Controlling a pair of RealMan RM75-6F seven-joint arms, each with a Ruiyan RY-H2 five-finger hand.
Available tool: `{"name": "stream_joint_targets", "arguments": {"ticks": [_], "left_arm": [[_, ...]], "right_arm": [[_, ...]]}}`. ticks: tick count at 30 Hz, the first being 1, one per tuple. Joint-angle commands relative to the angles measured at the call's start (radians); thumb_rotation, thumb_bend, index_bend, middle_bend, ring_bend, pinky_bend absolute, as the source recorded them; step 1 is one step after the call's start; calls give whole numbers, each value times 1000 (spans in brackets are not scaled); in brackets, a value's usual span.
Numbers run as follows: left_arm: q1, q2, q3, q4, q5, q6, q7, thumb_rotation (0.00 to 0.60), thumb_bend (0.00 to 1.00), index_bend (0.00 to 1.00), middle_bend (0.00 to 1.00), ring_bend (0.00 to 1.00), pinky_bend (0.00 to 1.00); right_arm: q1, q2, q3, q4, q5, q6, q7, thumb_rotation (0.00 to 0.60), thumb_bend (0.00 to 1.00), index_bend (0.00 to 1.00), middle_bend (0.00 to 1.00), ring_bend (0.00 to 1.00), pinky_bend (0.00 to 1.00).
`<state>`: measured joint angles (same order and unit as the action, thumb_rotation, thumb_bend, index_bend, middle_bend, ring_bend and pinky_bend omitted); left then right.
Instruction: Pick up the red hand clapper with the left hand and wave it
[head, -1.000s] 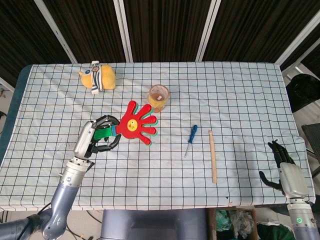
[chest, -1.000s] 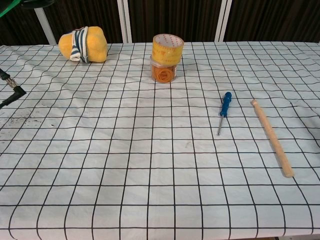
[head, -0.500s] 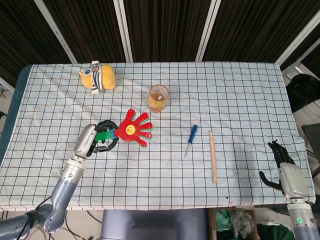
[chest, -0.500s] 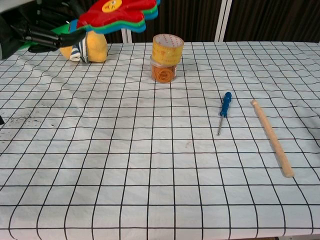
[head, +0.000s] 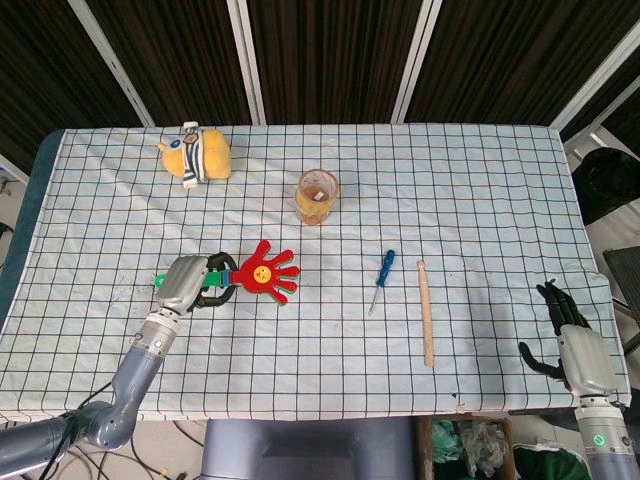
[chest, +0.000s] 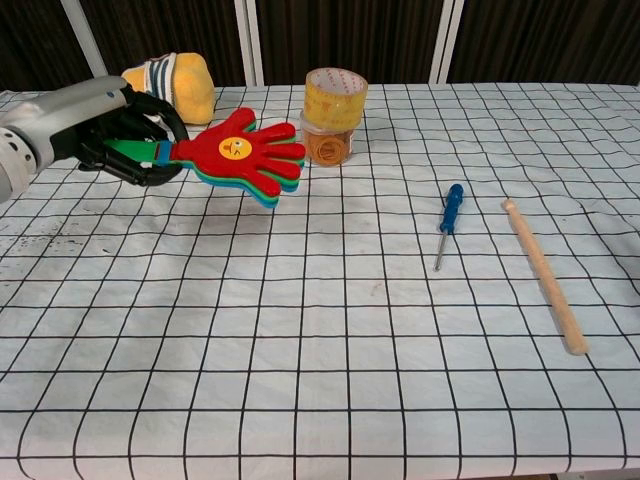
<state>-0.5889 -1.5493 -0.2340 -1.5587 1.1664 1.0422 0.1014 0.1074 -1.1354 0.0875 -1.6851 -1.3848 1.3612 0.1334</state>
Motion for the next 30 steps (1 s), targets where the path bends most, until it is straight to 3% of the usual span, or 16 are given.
{"name": "stream_joint_targets", "arguments": {"ticks": [1, 8, 11, 14, 16, 21, 25, 30], "left_arm": [[-17, -36, 17, 37, -70, -1, 103, 600, 544, 553, 715, 694, 878], [-29, -58, 37, 91, -125, -4, 200, 600, 519, 523, 665, 643, 820], [-30, -57, 46, 102, -138, -5, 231, 600, 476, 481, 603, 569, 729], [-27, -53, 47, 99, -164, 0, 256, 600, 378, 384, 476, 405, 538], [-27, -45, 46, 89, -188, -1, 276, 600, 286, 281, 329, 272, 386], [-24, -22, 45, 57, -227, 1, 305, 600, 135, 92, 104, 89, 164], [-16, 5, 53, 21, -246, 7, 325, 600, 53, 53, 50, 64, 107], [12, 59, 58, -52, -240, 49, 313, 600, 49, 49, 48, 64, 104]], "right_arm": [[0, 1, 0, 0, 0, -1, 1, 600, 317, 0, 0, 5, 175], [0, 1, -1, -2, -1, 0, 0, 600, 317, 0, 0, 5, 176], [0, 2, -1, -2, -2, -1, 3, 600, 317, 0, 0, 5, 175], [0, 2, 0, -1, -1, -1, 4, 600, 317, 0, 0, 5, 175], [0, 2, 0, -1, 0, -1, 4, 600, 317, 0, 0, 5, 175], [0, 2, 0, -1, 0, -2, 4, 600, 317, 0, 0, 5, 175], [0, 2, 0, -1, 0, -1, 5, 600, 316, 0, 0, 5, 175], [-1, 3, -1, -2, -2, 0, 4, 600, 317, 0, 0, 5, 175]]}}
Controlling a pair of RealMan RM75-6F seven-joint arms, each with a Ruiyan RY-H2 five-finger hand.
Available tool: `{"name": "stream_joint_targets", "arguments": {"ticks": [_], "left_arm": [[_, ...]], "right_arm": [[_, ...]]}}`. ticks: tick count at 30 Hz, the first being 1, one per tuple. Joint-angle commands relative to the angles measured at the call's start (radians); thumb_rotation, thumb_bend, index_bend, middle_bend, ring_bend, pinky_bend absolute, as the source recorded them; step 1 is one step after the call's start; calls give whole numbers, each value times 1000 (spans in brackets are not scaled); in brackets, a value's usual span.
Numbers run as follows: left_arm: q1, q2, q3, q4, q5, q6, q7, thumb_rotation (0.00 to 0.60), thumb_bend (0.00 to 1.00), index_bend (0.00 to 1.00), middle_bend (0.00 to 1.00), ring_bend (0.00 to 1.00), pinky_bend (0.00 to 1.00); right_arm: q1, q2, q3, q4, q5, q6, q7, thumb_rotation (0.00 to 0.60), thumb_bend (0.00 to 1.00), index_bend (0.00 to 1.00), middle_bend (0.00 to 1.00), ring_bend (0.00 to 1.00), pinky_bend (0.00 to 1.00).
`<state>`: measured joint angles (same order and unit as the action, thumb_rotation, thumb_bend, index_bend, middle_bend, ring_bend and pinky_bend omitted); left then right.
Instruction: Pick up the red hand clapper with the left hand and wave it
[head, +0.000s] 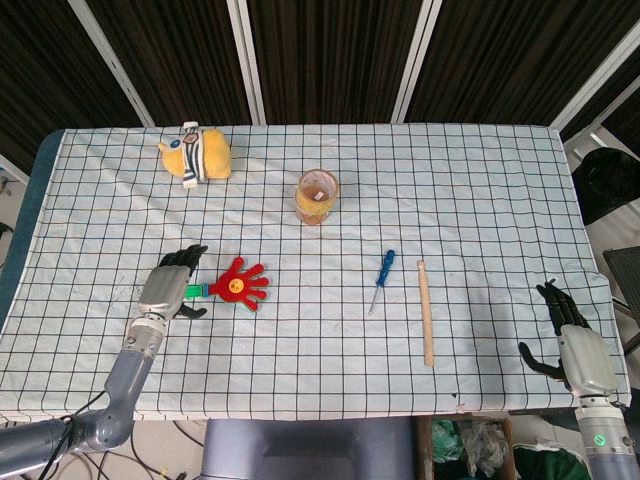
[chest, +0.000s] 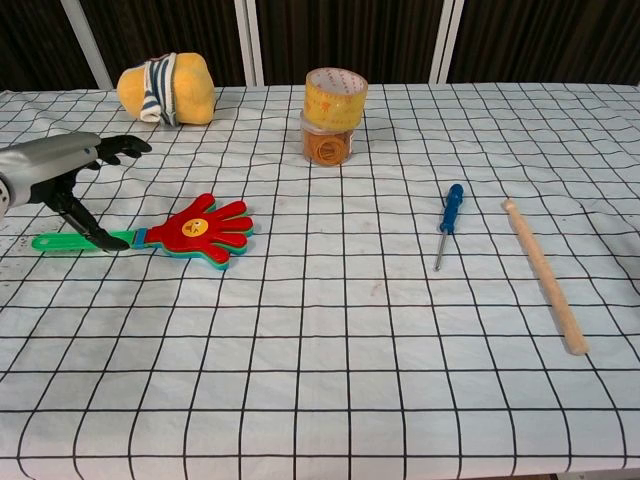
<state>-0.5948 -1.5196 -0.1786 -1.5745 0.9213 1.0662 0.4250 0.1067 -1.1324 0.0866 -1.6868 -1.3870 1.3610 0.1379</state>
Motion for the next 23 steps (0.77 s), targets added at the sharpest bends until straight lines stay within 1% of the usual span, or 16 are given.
{"name": "stream_joint_targets", "arguments": {"ticks": [1, 3, 4, 6, 10, 13, 15, 17, 20, 23], "left_arm": [[25, 41, 3, -52, 9, 36, -17, 600, 49, 49, 48, 64, 104], [50, 75, 8, -93, 26, 74, -26, 600, 49, 49, 48, 64, 106], [83, 117, 23, -135, 66, 124, -41, 600, 48, 49, 48, 64, 106], [121, 171, 48, -183, 120, 157, -77, 600, 41, 49, 48, 64, 106], [200, 259, 97, -235, 224, 234, -159, 600, 15, 48, 47, 62, 105], [265, 313, 139, -266, 286, 279, -247, 600, 0, 31, 23, 23, 77], [296, 334, 162, -270, 317, 301, -288, 600, 0, 18, 7, 7, 52], [331, 363, 195, -267, 357, 322, -314, 600, 0, 6, 1, 2, 26], [389, 378, 235, -223, 437, 403, -306, 600, 0, 0, 0, 0, 8], [424, 360, 244, -167, 487, 459, -313, 600, 0, 0, 0, 0, 2]], "right_arm": [[0, 0, 0, 0, 0, 0, -1, 600, 317, 0, 0, 5, 175], [0, 0, -1, 0, -1, 0, -4, 600, 317, 0, 0, 5, 175], [1, 0, -2, 1, -2, -1, -6, 600, 317, 0, 0, 5, 175], [1, 0, -1, 1, -3, 0, -6, 600, 313, 0, 0, 5, 175], [1, 1, -5, 3, -7, -1, -13, 600, 241, 0, 0, 5, 175], [2, 1, -5, 6, -17, 3, -12, 600, 176, 0, 0, 4, 175], [1, 1, -6, 9, -22, 7, -10, 600, 153, 0, 0, 4, 175], [0, 1, -9, 14, -33, 13, -13, 600, 142, 0, 0, 4, 175], [-1, -4, -15, 28, -62, 32, -28, 600, 134, 0, 0, 3, 175], [-3, -8, -16, 36, -72, 42, -34, 600, 129, 0, 0, 2, 175]]}}
